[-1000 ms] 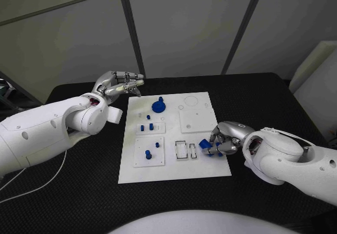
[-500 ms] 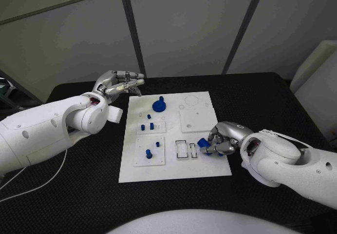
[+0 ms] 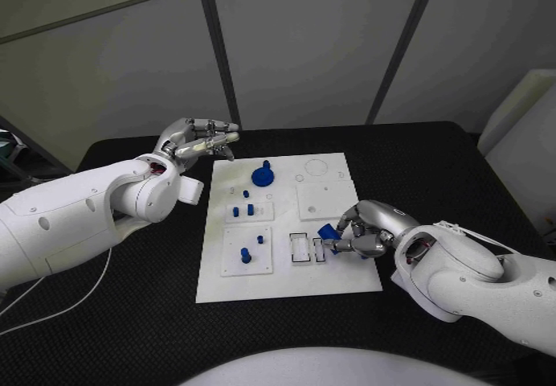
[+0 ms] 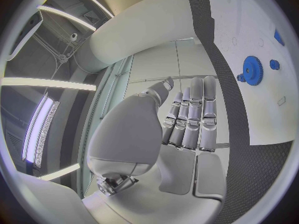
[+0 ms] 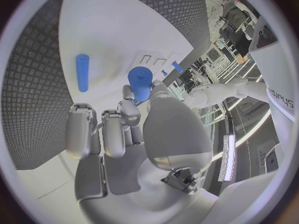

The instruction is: Assemble the parts on the task board

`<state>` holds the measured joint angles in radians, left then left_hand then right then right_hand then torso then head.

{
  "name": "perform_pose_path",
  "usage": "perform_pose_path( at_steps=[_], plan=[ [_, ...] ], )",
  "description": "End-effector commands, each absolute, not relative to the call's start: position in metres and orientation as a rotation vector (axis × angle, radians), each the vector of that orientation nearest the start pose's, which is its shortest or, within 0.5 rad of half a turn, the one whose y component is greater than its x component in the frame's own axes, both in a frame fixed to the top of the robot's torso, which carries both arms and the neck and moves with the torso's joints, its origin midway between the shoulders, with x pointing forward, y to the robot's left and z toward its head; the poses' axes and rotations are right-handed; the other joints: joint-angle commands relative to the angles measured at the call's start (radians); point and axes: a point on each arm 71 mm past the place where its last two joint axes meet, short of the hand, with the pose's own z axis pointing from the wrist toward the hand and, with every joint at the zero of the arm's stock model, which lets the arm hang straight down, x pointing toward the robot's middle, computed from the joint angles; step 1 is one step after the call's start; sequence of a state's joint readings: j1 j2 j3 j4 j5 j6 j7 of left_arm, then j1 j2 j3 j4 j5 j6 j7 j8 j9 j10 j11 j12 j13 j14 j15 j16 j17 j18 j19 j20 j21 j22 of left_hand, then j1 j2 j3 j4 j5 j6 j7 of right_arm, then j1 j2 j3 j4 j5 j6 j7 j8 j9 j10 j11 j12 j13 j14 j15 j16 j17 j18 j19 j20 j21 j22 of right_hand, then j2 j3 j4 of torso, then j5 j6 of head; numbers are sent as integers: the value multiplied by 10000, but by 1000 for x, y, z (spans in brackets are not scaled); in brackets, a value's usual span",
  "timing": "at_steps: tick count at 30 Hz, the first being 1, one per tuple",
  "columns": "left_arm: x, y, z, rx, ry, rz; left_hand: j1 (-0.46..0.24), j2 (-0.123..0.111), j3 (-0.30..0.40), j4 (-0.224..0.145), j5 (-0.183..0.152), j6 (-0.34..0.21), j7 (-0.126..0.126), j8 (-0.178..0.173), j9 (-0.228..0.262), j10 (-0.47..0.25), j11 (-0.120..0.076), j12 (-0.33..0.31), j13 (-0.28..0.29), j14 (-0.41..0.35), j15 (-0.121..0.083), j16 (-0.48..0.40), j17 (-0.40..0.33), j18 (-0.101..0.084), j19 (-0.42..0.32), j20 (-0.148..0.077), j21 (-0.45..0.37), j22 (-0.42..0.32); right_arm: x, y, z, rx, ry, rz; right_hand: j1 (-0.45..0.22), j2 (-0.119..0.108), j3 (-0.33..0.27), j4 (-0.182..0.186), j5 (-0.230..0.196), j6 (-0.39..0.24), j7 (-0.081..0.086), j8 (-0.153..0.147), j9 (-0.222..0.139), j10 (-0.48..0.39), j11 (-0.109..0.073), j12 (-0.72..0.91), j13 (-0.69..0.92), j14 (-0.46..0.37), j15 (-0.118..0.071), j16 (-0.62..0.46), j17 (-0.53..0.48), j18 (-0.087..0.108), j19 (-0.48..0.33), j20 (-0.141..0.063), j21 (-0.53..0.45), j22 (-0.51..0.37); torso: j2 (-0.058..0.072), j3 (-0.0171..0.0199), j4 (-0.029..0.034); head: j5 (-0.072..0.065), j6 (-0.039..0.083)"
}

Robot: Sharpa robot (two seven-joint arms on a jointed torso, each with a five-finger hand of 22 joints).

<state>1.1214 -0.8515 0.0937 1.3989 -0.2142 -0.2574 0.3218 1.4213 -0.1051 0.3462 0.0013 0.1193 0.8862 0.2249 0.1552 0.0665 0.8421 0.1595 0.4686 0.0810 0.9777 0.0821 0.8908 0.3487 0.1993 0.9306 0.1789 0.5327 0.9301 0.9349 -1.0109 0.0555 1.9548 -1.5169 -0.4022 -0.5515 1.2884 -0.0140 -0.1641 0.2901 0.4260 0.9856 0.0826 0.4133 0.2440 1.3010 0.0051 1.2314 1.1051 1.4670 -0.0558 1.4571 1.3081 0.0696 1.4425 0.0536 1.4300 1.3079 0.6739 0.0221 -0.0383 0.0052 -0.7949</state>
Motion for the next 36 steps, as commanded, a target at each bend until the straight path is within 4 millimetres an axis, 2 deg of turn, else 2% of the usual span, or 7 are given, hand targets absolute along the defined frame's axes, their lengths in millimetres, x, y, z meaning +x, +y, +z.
perform_pose_path(
  at_steps=[1, 6, 15, 21, 28, 31, 36],
  plan=[
    [512, 248, -178, -9915, 14264, -14444, -66, 0, -44, 11, -43, -81, 3, 49, 12, -58, 11, 55, 11, -57, 13, -5, -11, -194, -49, 2, -42, -10, 371, -178, -218, 2387, 18249, 6137, -5, 79, -48, 7, 42, 101, -8, 43, 19, 75, 9, 53, 18, 661, -47, 26, 471, -204, 65, -17, 58, 468, 30, -1, 21, 23, 8],
    [512, 247, -178, -9913, 14283, -14465, -66, 0, -44, 11, -43, -81, 3, 49, 12, -58, 11, 55, 11, -57, 13, -5, -11, -194, -49, 2, -42, -10, 372, -167, -223, 2233, 18746, 6264, -79, 117, -95, 16, 49, 111, -18, 64, 57, 93, -1, 53, 40, 663, -55, 35, 488, -207, 71, -24, 68, 483, 28, -11, 17, 70, -6],
    [512, 245, -178, -9910, 14307, -14492, -66, 0, -44, 11, -43, -81, 3, 49, 12, -58, 11, 55, 11, -57, 13, -5, -11, -194, -49, 2, -42, -10, 375, -151, -235, 1401, 19965, 6212, -868, 236, -534, 28, -455, 89, -43, 118, 236, 34, -12, -112, -43, 644, -64, 9, 448, -188, 10, -36, 16, 413, 30, 3, 2, 138, -48],
    [512, 245, -178, -9915, 14316, -14492, -66, 0, -44, 11, -43, -81, 3, 49, 12, -58, 11, 55, 11, -57, 13, -5, -11, -194, -49, 2, -42, -10, 379, -143, -237, 1107, 19940, 6126, -951, 319, -591, 20, -455, 177, -84, 202, 326, 59, -42, -115, -4, 646, -83, 15, 464, -190, 16, -47, 25, 430, 17, 8, -23, 168, -52],
    [512, 245, -178, -9923, 14330, -14486, -66, 0, -44, 11, -43, -81, 3, 49, 12, -58, 11, 55, 11, -57, 13, -5, -11, -194, -49, 2, -42, -10, 383, -140, -237, 993, 19763, 6028, -1063, 368, -688, 24, -490, 258, -133, 317, 457, 75, -86, -139, 17, 644, -117, 11, 462, -188, 11, -75, 21, 429, 13, 7, -5, 193, -71],
    [512, 246, -178, -9927, 14330, -14475, -66, 0, -44, 11, -43, -81, 3, 49, 12, -58, 11, 55, 11, -57, 13, -5, -11, -194, -49, 2, -42, -10, 384, -139, -237, 963, 19693, 6004, -1301, 422, -838, 21, -950, 236, -153, 392, 585, 85, -107, -169, 37, 642, -137, 5, 460, -187, 4, -100, 14, 425, 21, 7, -12, 198, -63],
    [512, 245, -178, -9923, 14343, -14494, -66, 0, -44, 11, -43, -81, 3, 49, 12, -58, 11, 55, 11, -57, 13, -5, -11, -194, -49, 2, -42, -10, 385, -137, -237, 1029, 19527, 6039, -1899, 405, -1142, 31, -2335, 62, -127, 458, 805, -94, -76, -467, -194, 607, -124, -91, 320, -151, -103, -97, -108, 263, 20, 5, -9, 210, -59]
  ],
)
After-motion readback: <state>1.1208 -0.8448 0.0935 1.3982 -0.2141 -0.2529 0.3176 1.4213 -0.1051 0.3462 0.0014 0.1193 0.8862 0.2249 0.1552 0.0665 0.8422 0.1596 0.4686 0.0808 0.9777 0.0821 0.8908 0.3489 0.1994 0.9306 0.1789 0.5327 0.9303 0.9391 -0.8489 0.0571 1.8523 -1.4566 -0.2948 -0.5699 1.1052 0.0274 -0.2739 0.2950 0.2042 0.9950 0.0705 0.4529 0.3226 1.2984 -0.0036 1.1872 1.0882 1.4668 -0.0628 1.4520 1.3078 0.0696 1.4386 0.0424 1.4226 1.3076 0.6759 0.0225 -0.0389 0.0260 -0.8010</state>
